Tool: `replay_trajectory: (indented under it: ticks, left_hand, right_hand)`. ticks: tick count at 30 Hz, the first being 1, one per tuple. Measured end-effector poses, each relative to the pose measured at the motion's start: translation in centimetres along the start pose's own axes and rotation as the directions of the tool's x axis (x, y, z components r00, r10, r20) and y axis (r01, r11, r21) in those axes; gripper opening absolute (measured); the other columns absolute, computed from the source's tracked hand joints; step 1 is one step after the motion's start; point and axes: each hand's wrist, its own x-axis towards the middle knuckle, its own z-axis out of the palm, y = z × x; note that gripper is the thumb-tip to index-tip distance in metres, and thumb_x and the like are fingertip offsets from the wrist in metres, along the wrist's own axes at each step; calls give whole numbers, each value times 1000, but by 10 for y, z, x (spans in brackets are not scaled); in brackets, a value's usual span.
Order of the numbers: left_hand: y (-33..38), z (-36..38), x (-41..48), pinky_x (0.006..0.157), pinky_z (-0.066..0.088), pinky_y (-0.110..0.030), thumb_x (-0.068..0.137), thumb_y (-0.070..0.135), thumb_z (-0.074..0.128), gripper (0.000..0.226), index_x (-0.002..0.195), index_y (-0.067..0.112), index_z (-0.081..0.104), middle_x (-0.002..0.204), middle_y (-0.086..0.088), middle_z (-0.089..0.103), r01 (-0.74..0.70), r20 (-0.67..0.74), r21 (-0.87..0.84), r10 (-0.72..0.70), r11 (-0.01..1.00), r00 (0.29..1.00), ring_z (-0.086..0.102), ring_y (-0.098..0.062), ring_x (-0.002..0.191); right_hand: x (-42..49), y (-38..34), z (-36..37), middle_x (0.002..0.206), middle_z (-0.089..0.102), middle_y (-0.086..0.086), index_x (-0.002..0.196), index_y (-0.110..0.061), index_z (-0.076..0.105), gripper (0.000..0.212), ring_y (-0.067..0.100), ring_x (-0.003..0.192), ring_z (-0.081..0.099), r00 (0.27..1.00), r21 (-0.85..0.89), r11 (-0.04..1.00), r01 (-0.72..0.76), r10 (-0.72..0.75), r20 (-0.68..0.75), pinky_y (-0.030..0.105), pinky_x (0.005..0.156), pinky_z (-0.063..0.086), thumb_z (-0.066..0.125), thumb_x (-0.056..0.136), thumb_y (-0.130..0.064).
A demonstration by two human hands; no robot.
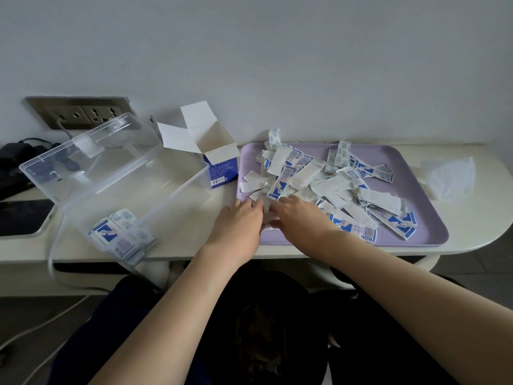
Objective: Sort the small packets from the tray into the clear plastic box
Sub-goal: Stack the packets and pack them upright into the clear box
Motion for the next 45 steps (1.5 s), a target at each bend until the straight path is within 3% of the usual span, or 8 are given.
replay_trajectory:
  ticks: [10, 16, 22, 30, 34, 38, 42, 45]
  left_hand:
    - [-7, 1, -7, 77, 35, -29, 95, 15, 46, 21, 115, 14, 51, 116, -5, 55, 95, 1, 97, -96, 991, 995, 45, -24, 110]
    - [2, 1, -10, 71, 37, -32, 94, 1, 37, 25, 113, 11, 48, 113, -10, 53, 160, 79, -158, -149, 974, 986, 57, -30, 100]
    - [-2, 13, -12, 86, 39, -31, 95, 10, 40, 26, 121, 11, 40, 124, -10, 45, 94, 88, 47, -98, 994, 991, 45, -27, 115]
    - [-2, 15, -11, 93, 35, -32, 100, 19, 32, 27, 122, 8, 41, 127, -12, 43, 106, 93, 80, -113, 991, 989, 39, -28, 118]
    - [-3, 9, -11, 92, 34, -32, 94, 9, 34, 29, 121, 13, 44, 123, -10, 42, 123, 48, 96, -128, 988, 991, 37, -29, 117]
    - [-1, 2, -13, 79, 38, -33, 96, 9, 36, 25, 117, 14, 49, 119, -9, 43, 146, 122, -57, -139, 988, 983, 46, -28, 110]
    - [-2, 1, -13, 69, 36, -31, 94, 6, 41, 19, 111, 11, 50, 110, -8, 46, 138, 128, -168, -117, 976, 985, 55, -28, 97]
    - [-3, 2, -14, 74, 40, -34, 93, 3, 43, 16, 108, 8, 47, 111, -11, 47, 158, 123, -223, -133, 962, 983, 55, -30, 98]
  right_hand:
    - [-2, -2, 6, 112, 56, 8, 108, -12, 55, 19, 25, 103, 50, 990, 285, 948, -139, 135, 36, 37, 83, 46, 52, 91, -6]
    - [-1, -9, 10, 118, 57, 11, 119, -6, 53, 47, 25, 110, 47, 989, 433, 894, -117, 143, -29, 23, 85, 34, 38, 80, 16]
    - [-6, -13, 23, 134, 36, 13, 130, -4, 37, 54, 26, 128, 30, 997, 265, 962, -66, 52, 59, 29, 105, 28, 41, 79, 14]
    - [-3, -6, 25, 119, 51, 7, 116, -10, 52, 22, 25, 114, 42, 993, 103, 993, -51, 62, -100, 32, 94, 35, 47, 96, -19]
    - [-3, -9, 21, 117, 52, 7, 113, -10, 52, 21, 24, 110, 43, 984, 188, 979, -84, 112, -141, 33, 91, 38, 45, 94, -5]
    - [-9, -16, 15, 121, 46, 7, 117, -8, 49, 42, 22, 112, 41, 987, 349, 930, -115, 145, -62, 23, 83, 35, 39, 84, 14]
    - [-14, -21, 19, 129, 43, 8, 125, -8, 41, 55, 24, 119, 37, 985, 381, 913, -149, 172, -27, 32, 96, 37, 36, 76, 19]
    - [-15, -23, 24, 131, 39, 11, 130, -6, 35, 59, 26, 122, 33, 977, 403, 897, -181, 210, -28, 25, 98, 29, 37, 75, 18]
